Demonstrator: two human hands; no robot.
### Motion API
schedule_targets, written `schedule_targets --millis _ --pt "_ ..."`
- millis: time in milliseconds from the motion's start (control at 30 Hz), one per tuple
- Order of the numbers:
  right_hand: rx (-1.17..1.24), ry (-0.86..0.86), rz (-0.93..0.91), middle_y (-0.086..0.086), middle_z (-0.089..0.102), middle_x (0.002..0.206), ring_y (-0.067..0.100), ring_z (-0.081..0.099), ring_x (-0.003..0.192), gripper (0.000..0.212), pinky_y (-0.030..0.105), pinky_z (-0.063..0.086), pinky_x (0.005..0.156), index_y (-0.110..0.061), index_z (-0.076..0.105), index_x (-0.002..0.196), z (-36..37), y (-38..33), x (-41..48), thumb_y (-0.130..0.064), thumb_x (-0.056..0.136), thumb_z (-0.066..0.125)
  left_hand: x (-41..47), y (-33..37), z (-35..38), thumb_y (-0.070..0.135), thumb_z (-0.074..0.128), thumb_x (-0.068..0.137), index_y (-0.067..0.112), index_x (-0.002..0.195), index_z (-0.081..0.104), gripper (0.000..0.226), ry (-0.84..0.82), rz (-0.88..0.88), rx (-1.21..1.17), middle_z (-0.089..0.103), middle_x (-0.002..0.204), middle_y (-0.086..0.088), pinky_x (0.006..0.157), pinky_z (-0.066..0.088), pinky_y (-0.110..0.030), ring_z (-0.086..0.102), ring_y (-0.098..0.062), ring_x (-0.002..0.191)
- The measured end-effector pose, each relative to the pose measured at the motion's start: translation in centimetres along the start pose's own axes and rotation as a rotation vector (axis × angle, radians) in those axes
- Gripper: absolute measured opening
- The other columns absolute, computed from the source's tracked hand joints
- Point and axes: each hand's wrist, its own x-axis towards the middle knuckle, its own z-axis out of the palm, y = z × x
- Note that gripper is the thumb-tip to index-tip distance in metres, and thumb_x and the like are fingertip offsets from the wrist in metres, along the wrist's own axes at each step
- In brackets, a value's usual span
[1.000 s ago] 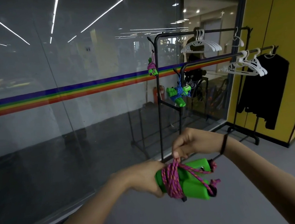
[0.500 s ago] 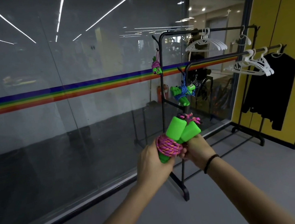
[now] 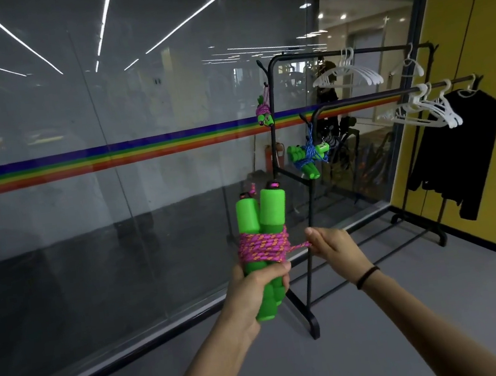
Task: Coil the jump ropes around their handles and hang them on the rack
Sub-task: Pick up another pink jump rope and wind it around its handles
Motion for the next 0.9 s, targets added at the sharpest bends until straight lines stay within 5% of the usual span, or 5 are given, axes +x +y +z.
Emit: schedule_targets --millis 300,533,633,800,900 --pt "-0.016 0.377 -0.303 -0.012 0.057 0.073 0.001 0.056 0.067 0.013 0.008 0.042 0.059 -0.013 0.057 0.087 -1.3 -7.9 -3.1 -0.023 0.084 0.064 0.9 1.4 0.9 -0.001 0.068 0.074 -0.01 0.102 0.056 0.032 0.131 0.079 0.134 0.057 0.063 -0.01 0.043 0.042 -0.02 0.053 -0.014 0.047" --pt "0.013 0.308 -0.461 0.003 0.062 0.091 0.005 0.057 0.086 0.017 0.017 0.047 0.077 -0.007 0.066 0.101 -1.6 -9.2 -4.2 -0.012 0.085 0.063 0.2 2.2 2.1 -0.002 0.063 0.075 0.0 0.109 0.054 0.035 0.052 0.129 0.106 0.063 0.078 -0.009 0.052 0.048 -0.023 0.062 -0.015 0.065" --pt "0.065 0.361 -0.447 0.005 0.058 0.092 0.005 0.056 0.088 0.012 0.016 0.046 0.077 -0.006 0.07 0.092 -2.0 -9.1 -4.0 -0.01 0.082 0.067 -0.3 2.5 2.2 0.01 0.066 0.057 0.002 0.101 0.056 0.045 0.015 0.142 0.162 0.057 0.069 -0.004 0.048 0.044 -0.019 0.056 -0.009 0.057" --pt "0.136 0.328 -0.326 0.002 0.06 0.093 0.008 0.059 0.087 0.018 0.025 0.052 0.073 -0.009 0.066 0.081 -2.7 -9.7 -3.6 -0.024 0.074 0.072 -0.8 2.3 2.1 -0.005 0.061 0.074 0.019 0.078 0.058 0.024 -0.031 0.194 0.234 0.055 0.064 0.002 0.054 0.041 -0.023 0.052 -0.009 0.056" --pt "0.063 0.303 -0.266 -0.001 0.063 0.086 0.008 0.06 0.079 0.026 0.022 0.051 0.07 -0.013 0.067 0.089 -3.1 -10.1 -3.3 -0.026 0.069 0.076 -0.7 2.2 1.8 -0.001 0.062 0.073 0.018 0.091 0.056 0.027 -0.036 0.241 0.291 0.058 0.071 0.003 0.056 0.043 -0.019 0.055 -0.003 0.058"
